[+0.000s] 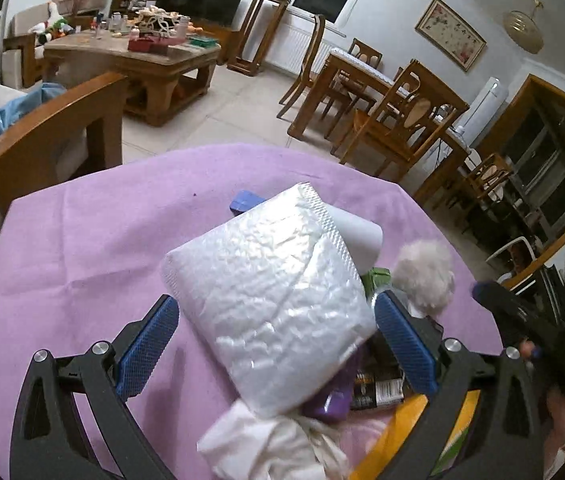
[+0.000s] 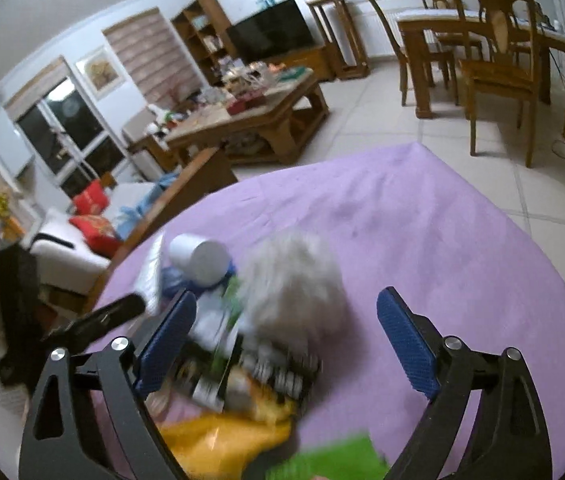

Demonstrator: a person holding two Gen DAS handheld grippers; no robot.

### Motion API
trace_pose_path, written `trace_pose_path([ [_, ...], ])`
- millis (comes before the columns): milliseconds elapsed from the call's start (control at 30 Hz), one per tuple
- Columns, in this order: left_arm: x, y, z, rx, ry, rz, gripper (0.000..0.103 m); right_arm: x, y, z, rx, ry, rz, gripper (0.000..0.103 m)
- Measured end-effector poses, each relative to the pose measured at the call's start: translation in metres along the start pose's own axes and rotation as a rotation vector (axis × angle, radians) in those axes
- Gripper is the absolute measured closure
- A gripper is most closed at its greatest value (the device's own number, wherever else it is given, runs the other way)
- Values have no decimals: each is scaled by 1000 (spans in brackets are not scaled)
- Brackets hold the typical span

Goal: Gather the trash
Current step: 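Grasp the foil mailer with the left gripper while the right grasps the fluffy ball, then release the foil mailer and fluffy ball into the black bin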

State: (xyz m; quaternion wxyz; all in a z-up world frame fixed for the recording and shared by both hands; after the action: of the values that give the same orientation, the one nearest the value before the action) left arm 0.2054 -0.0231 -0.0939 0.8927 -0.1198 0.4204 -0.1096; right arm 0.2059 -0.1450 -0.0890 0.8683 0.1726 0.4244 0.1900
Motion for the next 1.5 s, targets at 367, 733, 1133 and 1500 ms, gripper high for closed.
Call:
trace_pose_path([
  [367, 2, -2, -13, 112, -18, 35, 38, 55, -2, -3, 11, 71, 19, 58],
  [733, -36, -6, -4, 31, -150, -105, 44, -6, -2, -10, 33, -111, 143, 61],
  [1133, -84, -89, -31, 169, -165, -226, 44, -139, -51, -43, 88, -290, 204, 61],
  [1500, -82, -243, -70, 328, -124, -454, 44, -265, -147, -91, 130, -420, 93, 61],
])
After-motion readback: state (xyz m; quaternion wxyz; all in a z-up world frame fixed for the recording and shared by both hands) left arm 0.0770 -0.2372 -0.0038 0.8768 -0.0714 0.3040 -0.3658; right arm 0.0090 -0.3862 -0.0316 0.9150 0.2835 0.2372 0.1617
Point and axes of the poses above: each gripper's, at about its wrist camera, not at the fingertips, and x roughly the way its jaws point, y to its left, z to its top, the point moved 9 cm from there along x, roughly the way its jaws point, and after that the axes turned 4 degrees about x, right-handed, at the moved point
